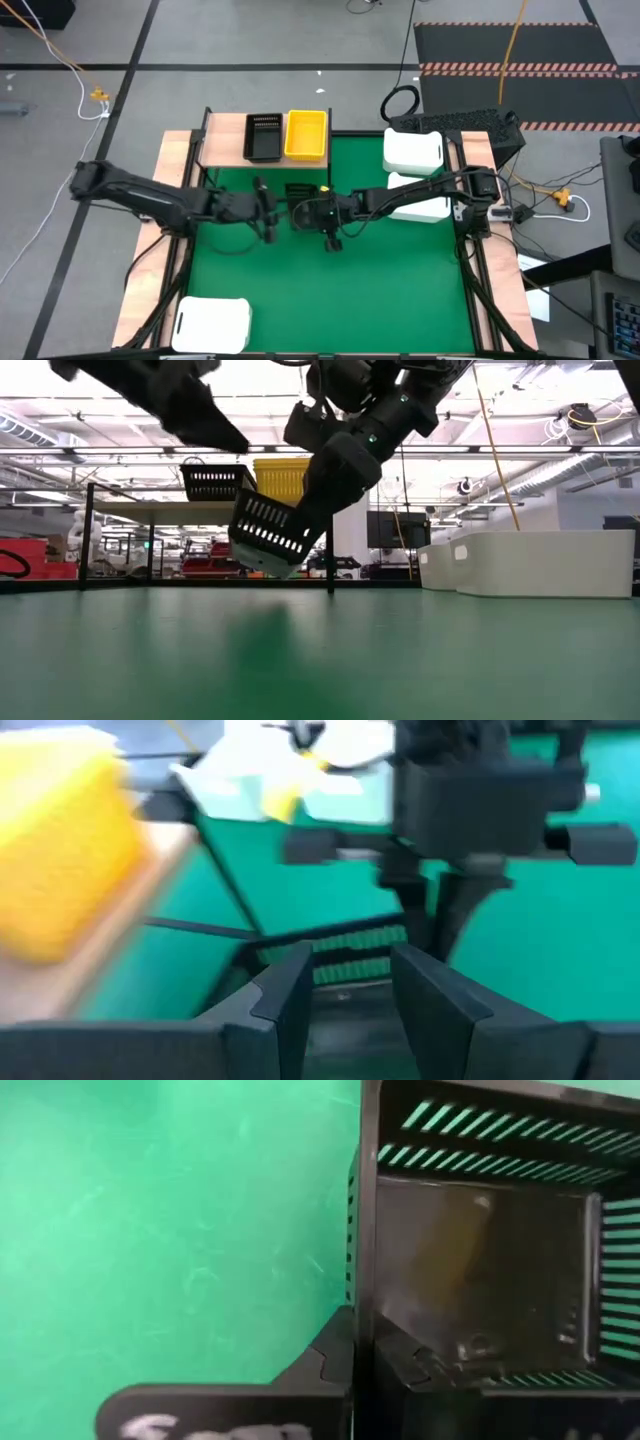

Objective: Stack baskets on shelf by color
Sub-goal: Stack the black bin on top of the other black bin on the shelf

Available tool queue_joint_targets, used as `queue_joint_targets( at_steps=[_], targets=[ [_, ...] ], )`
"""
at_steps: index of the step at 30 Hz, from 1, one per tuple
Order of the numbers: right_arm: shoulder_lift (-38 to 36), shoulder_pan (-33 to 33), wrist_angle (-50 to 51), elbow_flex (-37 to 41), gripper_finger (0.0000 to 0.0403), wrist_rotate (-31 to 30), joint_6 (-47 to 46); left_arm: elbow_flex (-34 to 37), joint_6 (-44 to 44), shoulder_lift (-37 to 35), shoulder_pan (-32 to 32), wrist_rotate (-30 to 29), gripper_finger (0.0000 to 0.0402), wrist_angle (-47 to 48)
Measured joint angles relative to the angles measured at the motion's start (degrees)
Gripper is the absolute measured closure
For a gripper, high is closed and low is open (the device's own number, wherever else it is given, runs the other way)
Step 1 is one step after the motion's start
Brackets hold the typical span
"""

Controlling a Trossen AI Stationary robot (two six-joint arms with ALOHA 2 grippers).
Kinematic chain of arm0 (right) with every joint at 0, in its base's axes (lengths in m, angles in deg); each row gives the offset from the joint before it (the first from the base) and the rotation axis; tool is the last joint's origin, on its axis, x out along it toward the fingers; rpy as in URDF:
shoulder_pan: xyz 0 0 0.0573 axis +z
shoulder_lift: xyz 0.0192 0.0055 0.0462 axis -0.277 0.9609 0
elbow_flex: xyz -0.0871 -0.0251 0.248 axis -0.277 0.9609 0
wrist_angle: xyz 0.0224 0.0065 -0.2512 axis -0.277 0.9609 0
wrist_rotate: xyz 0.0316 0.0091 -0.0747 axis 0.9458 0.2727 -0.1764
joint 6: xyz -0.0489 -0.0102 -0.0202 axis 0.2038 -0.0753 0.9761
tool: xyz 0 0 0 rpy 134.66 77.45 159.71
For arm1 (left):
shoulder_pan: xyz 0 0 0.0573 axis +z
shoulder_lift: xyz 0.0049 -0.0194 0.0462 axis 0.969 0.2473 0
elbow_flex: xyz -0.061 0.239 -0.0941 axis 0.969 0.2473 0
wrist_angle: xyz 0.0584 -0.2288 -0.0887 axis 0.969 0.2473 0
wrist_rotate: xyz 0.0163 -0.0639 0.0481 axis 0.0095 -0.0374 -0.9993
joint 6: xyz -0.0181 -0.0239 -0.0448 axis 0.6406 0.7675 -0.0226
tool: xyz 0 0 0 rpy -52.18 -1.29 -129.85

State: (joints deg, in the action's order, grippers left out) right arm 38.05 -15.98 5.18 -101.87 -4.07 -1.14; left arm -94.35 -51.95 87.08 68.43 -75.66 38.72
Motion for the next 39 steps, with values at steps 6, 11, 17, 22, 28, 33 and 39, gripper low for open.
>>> queue_joint_targets(
  at_steps=[6,11,17,22,28,33,39],
  targets=[
    [0.15,0.02,0.12,0.00,0.0402,-5.10,0.21,-3.47,0.67,11.08,0.99,5.48,0.0263,-2.26],
    [0.15,0.02,-0.55,0.06,0.0402,-5.19,1.27,-7.03,1.61,16.97,1.98,12.81,0.0254,0.62],
    [0.74,0.11,-1.91,0.87,0.0402,-5.07,2.90,-10.07,2.72,20.05,1.98,14.10,0.0233,7.56],
    [0.75,0.69,-2.65,0.87,0.0403,-5.20,4.68,-10.50,5.30,20.70,2.63,14.06,0.0251,11.93],
    [0.77,1.85,-3.84,0.87,0.0402,-5.21,7.74,-10.48,4.70,20.00,2.82,14.52,0.0337,13.20],
    [0.56,2.39,-5.80,0.87,0.0378,-5.08,8.82,-10.40,4.10,19.98,2.62,14.55,0.0388,15.55],
    [-2.10,2.60,-6.02,1.50,0.0323,-3.64,9.32,-10.07,4.54,18.71,1.55,13.23,0.0393,20.36]
  ],
)
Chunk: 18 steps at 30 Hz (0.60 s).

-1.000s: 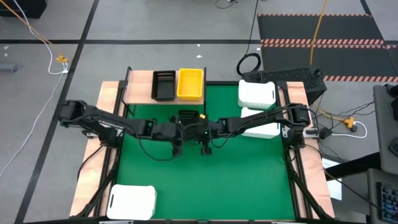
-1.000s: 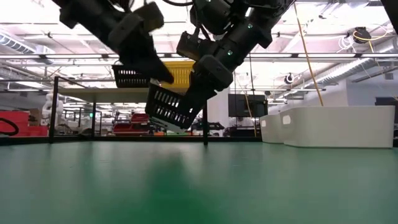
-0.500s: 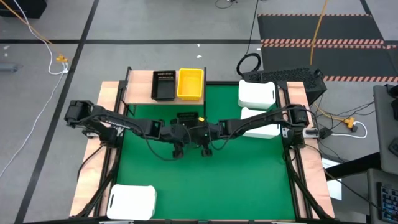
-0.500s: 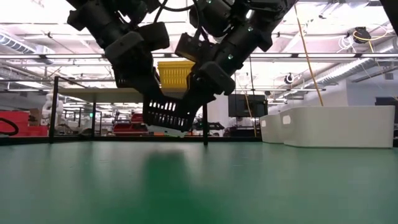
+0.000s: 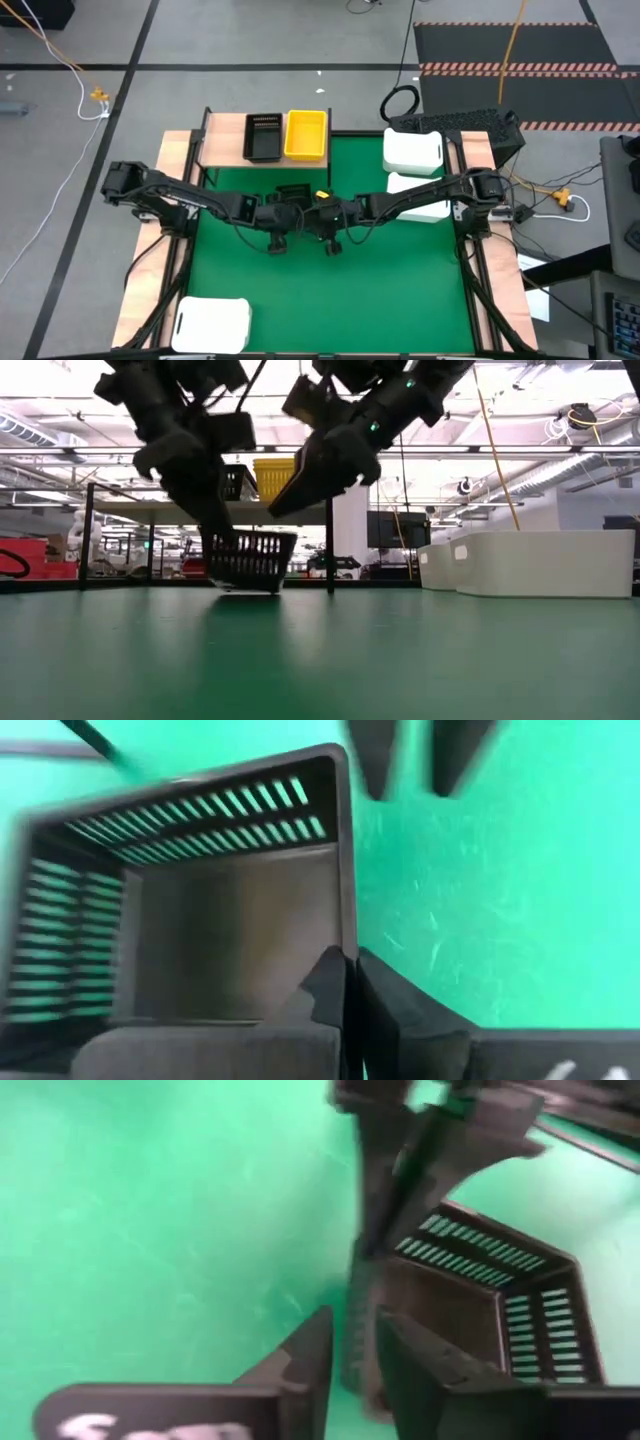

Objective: Stack baskets on shelf by color
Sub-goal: Stack the black bin on top of the other black bin on the shelf

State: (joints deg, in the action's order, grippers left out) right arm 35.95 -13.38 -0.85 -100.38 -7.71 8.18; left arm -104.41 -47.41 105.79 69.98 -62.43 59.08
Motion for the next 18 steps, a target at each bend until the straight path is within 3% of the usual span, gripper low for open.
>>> queue_joint_targets(
  at_steps=[4,9,18],
  targets=[
    [-4.73,-0.37,-1.07,5.07,0.0293,5.62,-2.65,-0.15,0.59,-4.49,-1.35,-1.24,0.0394,4.35],
    [-14.30,-2.74,-10.42,15.75,0.0285,11.57,-6.84,-2.08,1.79,-13.38,-4.21,-1.36,0.0394,14.20],
    [-30.55,-8.61,-35.29,37.62,0.0294,12.61,-13.68,-18.26,-0.90,-23.16,-10.99,-3.69,0.0394,35.00]
  ],
)
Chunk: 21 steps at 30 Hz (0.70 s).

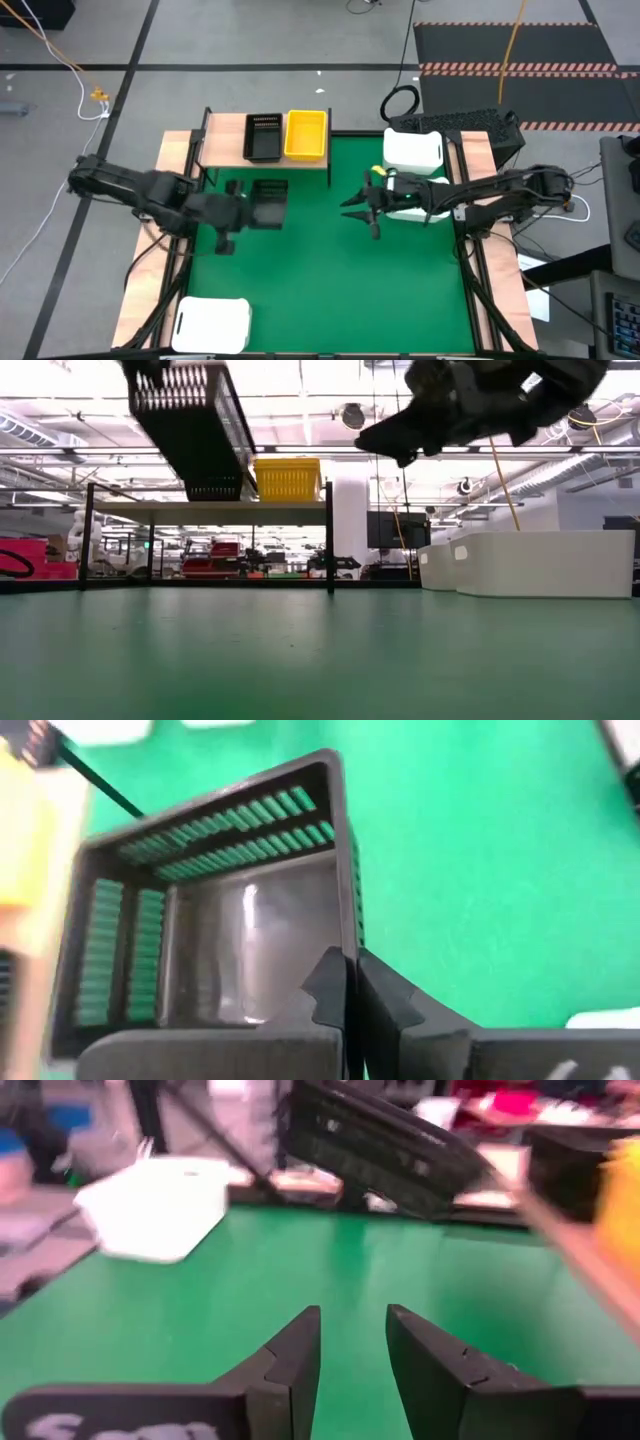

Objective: Stack baskets on shelf by color
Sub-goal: Stack the black bin on top of the other black bin on the shelf

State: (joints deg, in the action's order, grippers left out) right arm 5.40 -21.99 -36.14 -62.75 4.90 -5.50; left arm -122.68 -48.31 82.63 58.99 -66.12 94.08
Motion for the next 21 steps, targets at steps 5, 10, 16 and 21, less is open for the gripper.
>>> queue_joint_targets(
  at_steps=[5,10,16,21],
  targets=[
    [-2.06,-1.88,-3.91,6.03,0.0294,-0.01,-3.28,-10.47,-7.43,-1.18,-0.86,-4.63,0.0394,5.06],
    [-0.53,-2.38,-3.17,6.47,0.0294,-0.01,-4.10,-14.81,-14.68,-1.14,2.52,-15.89,0.0394,8.54],
    [0.01,-2.36,-6.33,6.36,0.0294,0.02,-3.37,-11.05,-23.59,0.90,14.92,-16.96,0.0394,6.15],
    [0.01,-2.36,-7.30,6.32,0.0294,0.02,-3.44,-8.01,-33.71,4.20,25.13,-12.21,0.0390,2.25]
  ],
)
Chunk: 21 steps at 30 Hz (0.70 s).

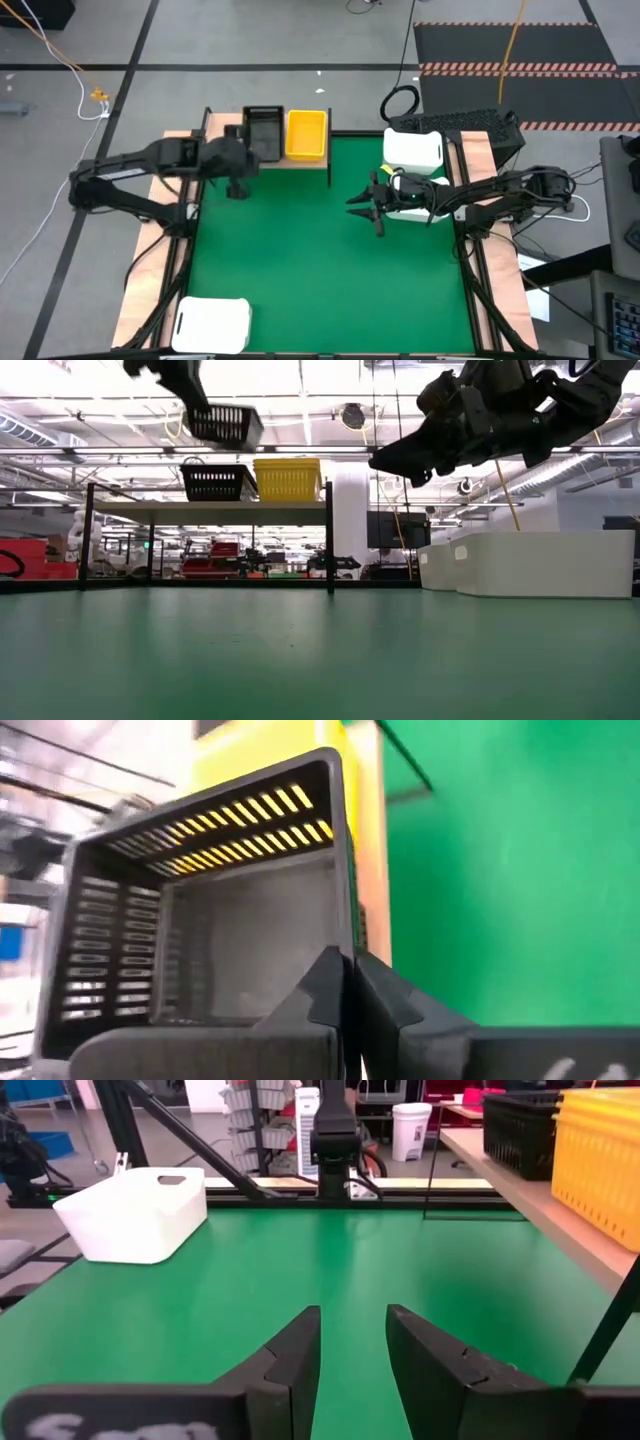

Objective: Stack baskets on shelf by color
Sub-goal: Stack the black bin on top of the other black bin on the shelf

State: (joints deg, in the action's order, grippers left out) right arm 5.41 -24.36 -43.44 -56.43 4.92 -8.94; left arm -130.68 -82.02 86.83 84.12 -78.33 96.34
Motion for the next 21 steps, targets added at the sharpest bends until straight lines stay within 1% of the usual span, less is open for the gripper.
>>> queue_joint_targets(
  at_steps=[5,9,13,16,18,21],
  targets=[
    [0.01,0.00,0.42,0.00,0.0294,-0.01,0.02,0.02,-4.14,2.46,7.30,4.79,0.0395,-0.31],
    [0.01,0.00,0.72,0.01,0.0294,0.01,0.42,0.00,-4.86,2.80,12.06,7.85,0.0389,-0.54],
    [0.01,0.00,2.50,0.00,0.0294,0.01,0.63,-0.02,-4.89,2.75,14.87,9.74,0.0392,-0.48],
    [0.01,0.00,3.19,0.00,0.0294,-0.01,0.63,-0.02,-5.42,2.75,16.60,13.43,0.0395,-0.48],
    [0.01,0.00,3.21,0.00,0.0294,-0.01,0.52,-0.03,-6.00,2.92,17.37,15.42,0.0388,-0.48],
    [0.01,0.00,3.04,0.00,0.0294,-0.05,0.41,-0.06,-7.31,3.84,17.55,15.65,0.0373,-0.47]
  ],
)
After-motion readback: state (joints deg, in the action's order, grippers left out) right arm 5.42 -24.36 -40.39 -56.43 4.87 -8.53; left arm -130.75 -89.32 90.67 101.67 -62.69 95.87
